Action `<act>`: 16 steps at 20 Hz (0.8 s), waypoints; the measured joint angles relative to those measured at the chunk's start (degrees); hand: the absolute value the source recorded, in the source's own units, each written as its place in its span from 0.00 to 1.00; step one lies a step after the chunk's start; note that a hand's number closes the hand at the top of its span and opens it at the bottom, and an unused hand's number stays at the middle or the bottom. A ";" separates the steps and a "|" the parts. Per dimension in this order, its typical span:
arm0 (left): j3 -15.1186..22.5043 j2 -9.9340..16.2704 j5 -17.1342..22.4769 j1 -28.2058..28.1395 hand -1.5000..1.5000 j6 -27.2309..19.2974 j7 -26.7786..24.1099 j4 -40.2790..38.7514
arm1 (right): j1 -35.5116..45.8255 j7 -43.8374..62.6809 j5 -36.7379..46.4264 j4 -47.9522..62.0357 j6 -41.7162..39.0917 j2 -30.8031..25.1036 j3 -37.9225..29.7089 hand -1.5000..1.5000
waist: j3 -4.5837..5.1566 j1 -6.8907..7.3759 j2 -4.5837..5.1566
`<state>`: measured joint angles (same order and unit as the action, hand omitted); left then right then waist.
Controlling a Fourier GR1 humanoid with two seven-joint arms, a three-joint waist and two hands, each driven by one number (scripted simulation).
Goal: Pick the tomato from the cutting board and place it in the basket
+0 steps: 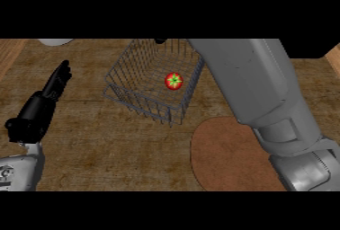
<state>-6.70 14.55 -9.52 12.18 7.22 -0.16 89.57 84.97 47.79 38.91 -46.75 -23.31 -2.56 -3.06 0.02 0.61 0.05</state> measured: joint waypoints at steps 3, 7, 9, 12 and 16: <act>-0.13 0.18 0.21 0.87 0.50 0.45 0.10 -0.61 | 0.21 -1.38 -0.22 0.41 4.88 0.65 -1.63 0.00 | 0.00 0.23 0.12; 0.03 -0.17 0.21 0.30 0.50 0.44 -0.22 -0.47 | -0.49 -1.99 -1.01 -1.98 14.18 0.70 -5.59 0.00 | 0.00 0.18 0.11; -0.31 0.14 0.31 1.06 0.50 0.53 -0.16 -0.96 | -0.84 -2.21 -0.70 -3.01 19.31 -0.05 -7.45 0.00 | -0.01 0.03 0.18; -0.32 -0.04 -0.12 0.39 0.50 0.09 -0.65 -1.01 | -2.28 -2.22 -0.39 -4.63 25.78 -1.55 -10.14 0.00 | -0.01 -0.09 0.10; 0.27 -0.94 -0.85 -0.59 0.50 -0.78 -0.56 -0.17 | -5.42 -2.34 -0.35 -7.91 31.30 -4.53 -13.06 0.00 | -0.04 -0.52 -0.09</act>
<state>-6.43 13.61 -10.36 11.59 6.44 -0.71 89.40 79.55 45.45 38.55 -54.66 7.99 -7.09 -16.11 -0.02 0.09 -0.04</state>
